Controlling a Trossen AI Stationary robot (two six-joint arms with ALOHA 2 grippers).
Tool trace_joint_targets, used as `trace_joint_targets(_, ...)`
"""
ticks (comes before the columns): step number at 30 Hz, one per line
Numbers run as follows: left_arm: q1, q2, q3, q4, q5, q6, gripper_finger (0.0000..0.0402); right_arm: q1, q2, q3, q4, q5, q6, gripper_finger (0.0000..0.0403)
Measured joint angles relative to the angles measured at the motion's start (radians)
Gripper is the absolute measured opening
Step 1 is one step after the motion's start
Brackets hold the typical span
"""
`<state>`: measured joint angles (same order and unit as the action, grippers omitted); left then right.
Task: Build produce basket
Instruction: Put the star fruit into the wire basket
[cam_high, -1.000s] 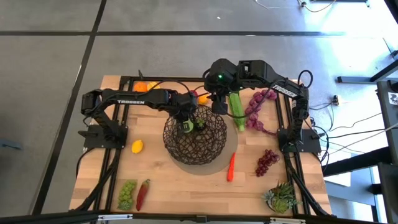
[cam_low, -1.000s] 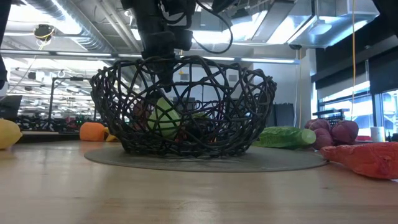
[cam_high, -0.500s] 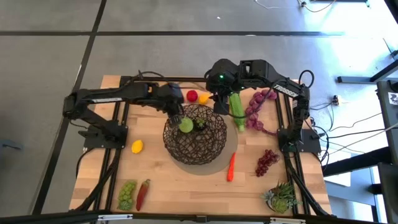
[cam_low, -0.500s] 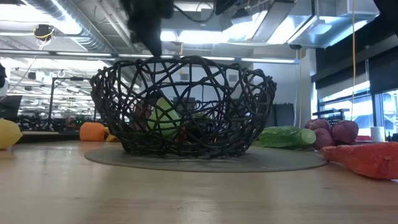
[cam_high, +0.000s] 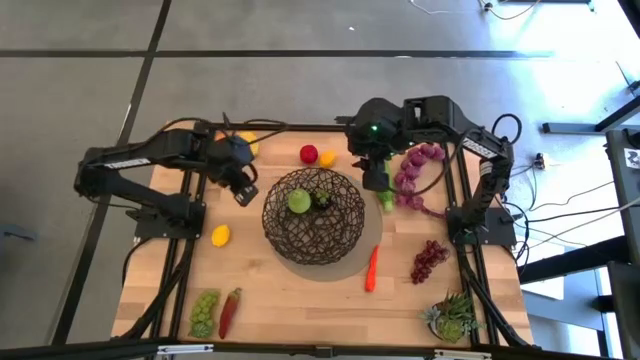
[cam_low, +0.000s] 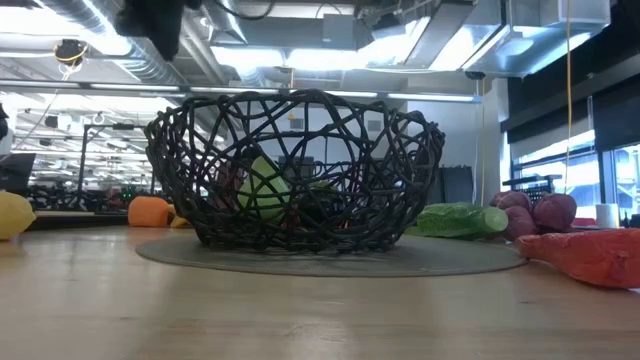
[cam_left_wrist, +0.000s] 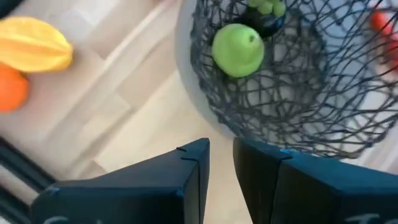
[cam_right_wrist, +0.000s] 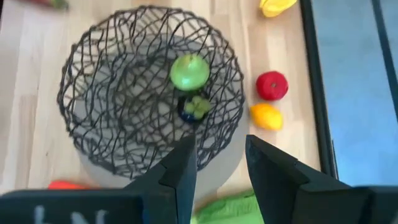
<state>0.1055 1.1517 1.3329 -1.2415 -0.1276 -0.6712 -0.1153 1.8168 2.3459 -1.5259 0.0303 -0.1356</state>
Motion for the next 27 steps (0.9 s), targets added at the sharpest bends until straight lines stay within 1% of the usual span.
trace_joint_targets(5, -0.086, -0.016, 0.001, -0.048, 0.038, -0.171, 0.0061, 0.031, -0.001, 0.000, -0.005, -0.002, -0.001, 0.0133)
trace_joint_targets(10, -0.229, -0.012, 0.000, -0.090, 0.049, -0.341, 0.0061, 0.065, -0.008, 0.000, -0.037, -0.014, -0.005, 0.0133)
trace_joint_targets(16, -0.408, 0.007, 0.000, -0.092, 0.094, -0.629, 0.0061, 0.103, -0.008, -0.001, -0.043, -0.095, -0.031, 0.0133)
trace_joint_targets(19, -0.492, 0.022, 0.000, -0.092, 0.097, -0.758, 0.0061, 0.117, -0.008, -0.001, -0.043, -0.136, -0.034, 0.0133)
trace_joint_targets(23, -0.579, 0.038, 0.000, -0.091, 0.097, -0.861, 0.0061, 0.128, -0.008, -0.001, -0.042, -0.140, -0.028, 0.0133)
trace_joint_targets(27, -0.624, 0.049, 0.000, -0.104, 0.086, -0.910, 0.0061, 0.127, -0.007, -0.001, -0.030, -0.138, -0.021, 0.0133)
